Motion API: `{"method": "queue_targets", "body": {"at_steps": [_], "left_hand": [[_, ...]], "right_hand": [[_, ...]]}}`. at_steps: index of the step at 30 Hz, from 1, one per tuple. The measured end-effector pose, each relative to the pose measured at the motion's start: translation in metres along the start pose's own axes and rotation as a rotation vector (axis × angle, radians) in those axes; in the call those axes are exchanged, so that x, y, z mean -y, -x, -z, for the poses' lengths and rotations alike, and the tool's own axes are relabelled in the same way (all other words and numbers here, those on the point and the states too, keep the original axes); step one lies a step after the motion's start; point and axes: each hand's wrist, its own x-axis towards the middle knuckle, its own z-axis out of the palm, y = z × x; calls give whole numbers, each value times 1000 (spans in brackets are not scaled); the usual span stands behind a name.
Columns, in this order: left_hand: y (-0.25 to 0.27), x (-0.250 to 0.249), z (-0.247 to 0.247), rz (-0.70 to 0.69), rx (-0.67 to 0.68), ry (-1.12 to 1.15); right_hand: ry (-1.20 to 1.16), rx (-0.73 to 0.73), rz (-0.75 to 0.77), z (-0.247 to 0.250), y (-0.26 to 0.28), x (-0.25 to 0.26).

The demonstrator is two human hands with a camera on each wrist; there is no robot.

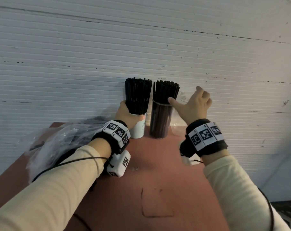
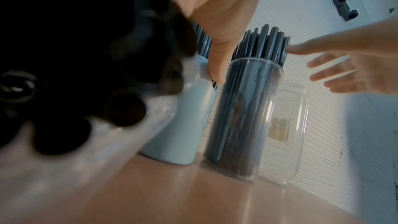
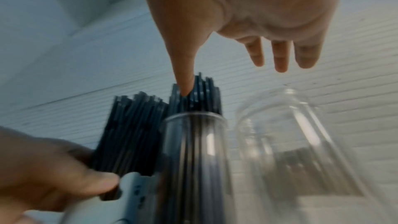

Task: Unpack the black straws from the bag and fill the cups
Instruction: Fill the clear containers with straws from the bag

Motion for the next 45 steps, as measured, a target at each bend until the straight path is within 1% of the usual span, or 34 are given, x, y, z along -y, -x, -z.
{"method": "queue_targets", "body": {"at_steps": [2,4,6,7,12,19,23,25,27,29,31,33,36,38,40,43,45], "left_hand": [[-1,0,0,2,-4,2],[-1,0,-1,-8,-7,14],[-1,0,-1,-19,-4,21],[-2,1,-2,-22,-4,24],[-1,2,-3,-17,1,25],[1,-2,-2,-2,9,13],[1,-9,1,38,58,2],[1,-13,4,44,69,1],[9,-24,9,50,47,-11],[15,-31,15,24,40,-24],[26,-41,25,-9,50,-73],[39,-48,41,-39,39,-133],[59,-50,70,-87,-22,-216],[72,-46,92,-112,-18,-321],[85,-41,114,-107,31,-474],[99,-29,143,-26,168,-714],[106,-23,159,6,262,-779]], "right_hand": [[-15,55,-75,2,-12,-10],[-37,145,-153,1,-20,-19],[-124,220,-187,0,-23,-25],[-173,235,-189,0,-23,-27],[-244,197,-161,1,-24,-36],[-256,199,-231,4,-27,-42],[-298,157,-237,11,-20,-43],[-310,131,-228,18,-14,-42],[-320,113,-203,27,-6,-40],[-327,101,-167,37,3,-36],[-344,110,-137,45,15,-30],[-381,150,-118,48,29,-23],[-474,244,-103,50,50,-9],[-506,311,-92,49,64,0],[-506,363,-89,47,78,6],[-517,388,-94,45,95,13],[-497,389,-93,47,101,19]]}}
